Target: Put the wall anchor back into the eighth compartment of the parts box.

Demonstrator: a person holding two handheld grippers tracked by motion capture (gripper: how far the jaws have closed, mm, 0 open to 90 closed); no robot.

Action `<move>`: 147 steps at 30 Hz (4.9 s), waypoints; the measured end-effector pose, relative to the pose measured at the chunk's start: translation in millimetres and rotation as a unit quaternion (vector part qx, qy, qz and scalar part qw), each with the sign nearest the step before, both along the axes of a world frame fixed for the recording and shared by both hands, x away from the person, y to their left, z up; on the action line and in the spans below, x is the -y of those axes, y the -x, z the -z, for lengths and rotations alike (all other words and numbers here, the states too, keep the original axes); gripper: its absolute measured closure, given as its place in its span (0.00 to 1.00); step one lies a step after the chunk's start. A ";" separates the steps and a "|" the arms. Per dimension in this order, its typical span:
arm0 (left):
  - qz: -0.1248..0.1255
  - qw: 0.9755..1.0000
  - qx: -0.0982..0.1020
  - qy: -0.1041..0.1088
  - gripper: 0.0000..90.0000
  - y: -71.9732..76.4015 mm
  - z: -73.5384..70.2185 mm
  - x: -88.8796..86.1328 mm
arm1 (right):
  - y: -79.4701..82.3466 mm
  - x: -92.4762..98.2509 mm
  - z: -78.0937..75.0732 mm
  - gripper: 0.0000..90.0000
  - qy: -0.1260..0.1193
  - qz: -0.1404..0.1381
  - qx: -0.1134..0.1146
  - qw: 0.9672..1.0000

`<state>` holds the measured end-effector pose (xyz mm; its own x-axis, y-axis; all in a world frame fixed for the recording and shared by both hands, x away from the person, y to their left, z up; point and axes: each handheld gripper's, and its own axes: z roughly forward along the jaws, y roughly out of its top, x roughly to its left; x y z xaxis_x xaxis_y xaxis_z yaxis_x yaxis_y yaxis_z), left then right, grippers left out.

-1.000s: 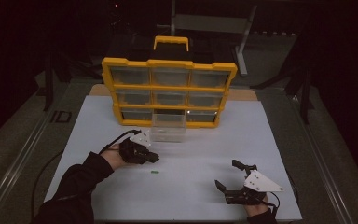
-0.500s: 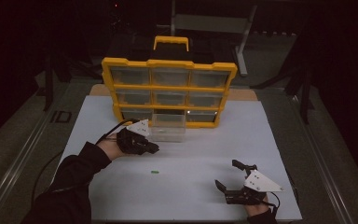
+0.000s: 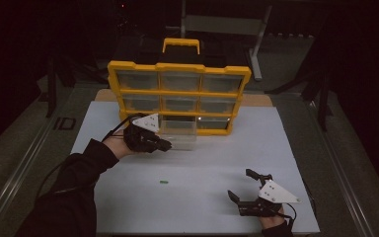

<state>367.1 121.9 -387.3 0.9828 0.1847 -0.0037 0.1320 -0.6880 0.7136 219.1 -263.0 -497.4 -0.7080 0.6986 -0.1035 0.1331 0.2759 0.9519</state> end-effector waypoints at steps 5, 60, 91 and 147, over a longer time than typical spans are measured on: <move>0.003 1.000 0.005 0.003 0.93 -3.6 -9.5 2.0 | 0.1 0.6 -0.2 0.09 -0.002 0.001 0.000 1.000; -0.145 0.988 -0.006 0.044 0.93 -61.7 -7.0 33.4 | -0.4 1.7 0.4 0.09 -0.005 -0.004 -0.002 1.000; -0.202 0.979 -0.041 -0.007 0.29 -62.8 4.3 29.3 | -0.6 2.1 0.5 0.09 -0.005 -0.003 -0.005 1.000; -0.111 0.992 -0.063 0.008 0.00 40.3 58.4 -10.5 | -0.8 0.5 1.3 0.09 -0.001 -0.002 -0.008 1.000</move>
<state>326.7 132.4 -445.8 0.9099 0.3946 -0.1284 0.3672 -0.6214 0.6921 219.9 -263.4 -498.7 -0.7124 0.6959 -0.0906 0.1474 0.2747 0.9502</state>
